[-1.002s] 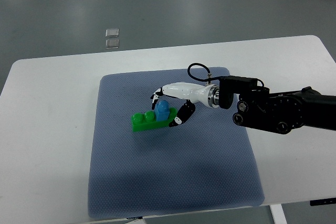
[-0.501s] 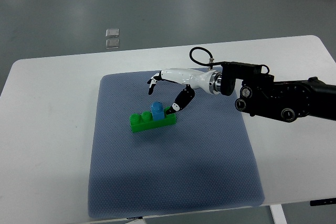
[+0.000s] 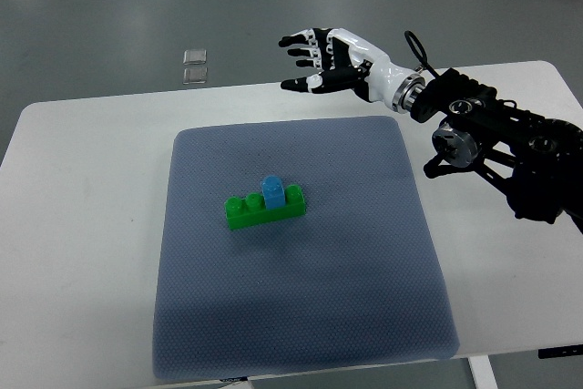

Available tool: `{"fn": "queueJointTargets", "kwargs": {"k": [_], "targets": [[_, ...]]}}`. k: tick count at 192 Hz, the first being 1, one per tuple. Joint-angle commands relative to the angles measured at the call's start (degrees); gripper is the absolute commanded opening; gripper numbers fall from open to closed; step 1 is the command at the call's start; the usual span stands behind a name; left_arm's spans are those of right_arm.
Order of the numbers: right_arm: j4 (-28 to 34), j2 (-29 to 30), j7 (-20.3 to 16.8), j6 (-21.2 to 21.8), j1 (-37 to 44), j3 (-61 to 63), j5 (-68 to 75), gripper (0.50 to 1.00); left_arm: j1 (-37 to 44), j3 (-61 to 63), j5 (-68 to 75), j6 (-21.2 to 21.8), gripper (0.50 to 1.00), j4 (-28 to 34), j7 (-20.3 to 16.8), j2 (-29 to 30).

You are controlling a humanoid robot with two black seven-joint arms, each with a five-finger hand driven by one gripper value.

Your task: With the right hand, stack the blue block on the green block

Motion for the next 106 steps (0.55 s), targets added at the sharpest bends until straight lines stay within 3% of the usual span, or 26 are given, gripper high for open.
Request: {"fn": "queueJointTargets", "kwargs": {"k": [1, 22, 23, 36, 106], "targets": [[-2.2, 2.4, 0.1, 0.5, -3.5, 3.9, 9.9, 0.903, 0.0, 0.1, 0.0, 0.0, 1.000, -0.1, 0.0, 0.0], [-4.9, 3.8, 0.1, 1.8, -4.6, 5.5, 15.3, 0.915, 0.0, 0.1, 0.0, 0.0, 1.000, -0.3, 0.0, 0.0], [-7.3, 5.1, 0.2, 3.2, -5.6, 7.2, 19.2, 0.917, 0.0, 0.1, 0.0, 0.0, 1.000, -0.4, 0.0, 0.0], [-8.6, 7.2, 0.8, 4.8, -7.1, 9.2, 22.2, 0.919, 0.0, 0.0, 0.0, 0.0, 1.000, -0.4, 0.0, 0.0], [-14.4, 10.3, 0.7, 5.5, -10.2, 13.9, 22.9, 0.919, 0.3, 0.1, 0.0, 0.0, 1.000, -0.5, 0.0, 0.0]]}}
